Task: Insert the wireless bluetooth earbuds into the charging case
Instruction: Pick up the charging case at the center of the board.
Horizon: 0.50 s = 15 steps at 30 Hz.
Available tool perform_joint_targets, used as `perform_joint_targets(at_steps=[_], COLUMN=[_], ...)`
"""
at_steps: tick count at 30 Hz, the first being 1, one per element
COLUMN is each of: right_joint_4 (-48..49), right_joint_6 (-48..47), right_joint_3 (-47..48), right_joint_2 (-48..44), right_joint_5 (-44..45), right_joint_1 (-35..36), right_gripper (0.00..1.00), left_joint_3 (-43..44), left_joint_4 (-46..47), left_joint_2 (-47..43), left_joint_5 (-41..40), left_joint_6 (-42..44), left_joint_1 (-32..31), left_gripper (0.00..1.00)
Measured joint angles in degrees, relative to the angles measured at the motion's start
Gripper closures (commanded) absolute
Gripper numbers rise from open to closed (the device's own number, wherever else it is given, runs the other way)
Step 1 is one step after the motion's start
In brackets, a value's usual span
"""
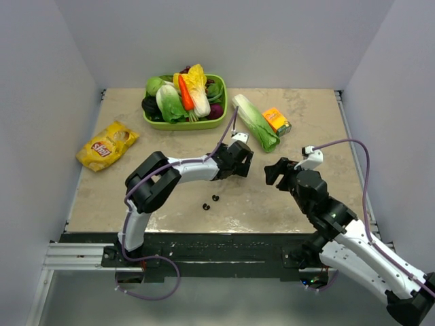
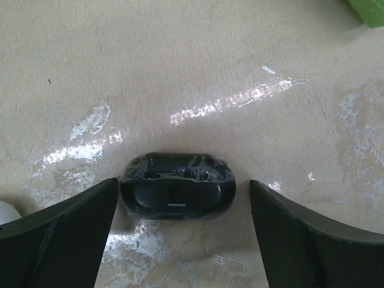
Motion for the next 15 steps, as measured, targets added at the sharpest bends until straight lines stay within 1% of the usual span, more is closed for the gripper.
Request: perform_joint_targets(at_steps=[5,9,15], right_joint_4=[0.0,0.0,0.0], right_joint_6=[0.0,0.0,0.0], right_joint_3=[0.0,0.0,0.0], right_joint_2=[0.0,0.2,0.1], right_joint_5=[0.0,0.0,0.0], right_joint_1=[0.0,0.0,0.0], right_gripper=[0.26,0.26,0.26], left_joint_3=[0.6,0.7,1.4], left_joint_4=[-1.0,-1.4,-1.7], left_joint_2=[0.3,0.4,1.0], left_joint_5=[-1.3,-2.5,-3.5], left_joint_6=[-1.6,-2.9,-3.7], left_joint_1=[0.0,0.0,0.0], left_gripper=[0.13,0.2,0.22])
